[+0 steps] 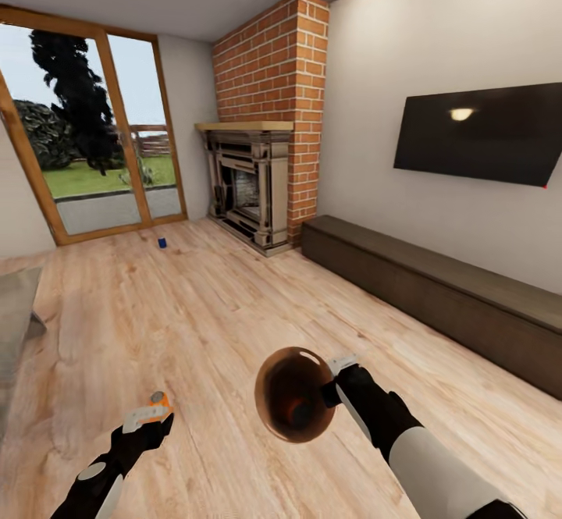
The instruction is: Put the three can of soda from the living room inside the tash can in the kitchen.
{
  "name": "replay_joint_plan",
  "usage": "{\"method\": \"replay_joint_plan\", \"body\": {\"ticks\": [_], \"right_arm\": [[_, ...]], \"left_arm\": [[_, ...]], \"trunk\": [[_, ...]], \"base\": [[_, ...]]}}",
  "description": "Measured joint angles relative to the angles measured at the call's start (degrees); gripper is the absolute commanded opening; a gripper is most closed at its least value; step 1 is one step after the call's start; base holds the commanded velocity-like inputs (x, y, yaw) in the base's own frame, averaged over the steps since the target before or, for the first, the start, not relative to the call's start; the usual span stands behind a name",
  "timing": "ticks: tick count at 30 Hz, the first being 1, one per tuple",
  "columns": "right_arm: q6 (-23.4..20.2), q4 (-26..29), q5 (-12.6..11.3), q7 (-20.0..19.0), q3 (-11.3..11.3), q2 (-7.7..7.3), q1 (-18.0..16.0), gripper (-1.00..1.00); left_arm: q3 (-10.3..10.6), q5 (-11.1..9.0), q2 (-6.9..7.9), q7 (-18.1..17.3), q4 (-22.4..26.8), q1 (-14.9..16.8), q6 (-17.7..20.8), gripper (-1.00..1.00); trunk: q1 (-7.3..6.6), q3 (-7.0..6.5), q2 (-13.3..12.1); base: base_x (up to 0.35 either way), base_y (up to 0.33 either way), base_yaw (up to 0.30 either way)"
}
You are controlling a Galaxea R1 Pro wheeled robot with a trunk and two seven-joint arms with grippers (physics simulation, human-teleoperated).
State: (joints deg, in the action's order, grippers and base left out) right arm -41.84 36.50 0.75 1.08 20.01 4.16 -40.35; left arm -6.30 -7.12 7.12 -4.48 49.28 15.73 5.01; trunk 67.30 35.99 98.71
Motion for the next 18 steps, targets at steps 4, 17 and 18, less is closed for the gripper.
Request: {"method": "replay_joint_plan", "body": {"ticks": [4,17,18], "right_arm": [[0.0,0.0,-0.2,0.0,0.2,0.02,0.0,-1.00],[0.0,0.0,-0.1,0.0,0.4,0.05,0.1,-1.00],[0.0,0.0,-0.3,0.0,0.4,0.05,0.1,-1.00]], "left_arm": [[0.0,0.0,0.00,0.1,0.0,0.0,0.0,1.00],[0.1,0.1,-0.09,0.1,-0.1,0.0,0.0,1.00],[0.1,0.2,-0.09,0.2,-0.1,0.0,0.1,1.00]], "trunk": [[0.00,0.00,0.0],[0.00,0.00,0.0],[0.00,0.00,0.0]], "base": [[-0.027,0.162,0.248],[0.128,-0.030,0.257],[0.234,-0.177,0.258]]}}
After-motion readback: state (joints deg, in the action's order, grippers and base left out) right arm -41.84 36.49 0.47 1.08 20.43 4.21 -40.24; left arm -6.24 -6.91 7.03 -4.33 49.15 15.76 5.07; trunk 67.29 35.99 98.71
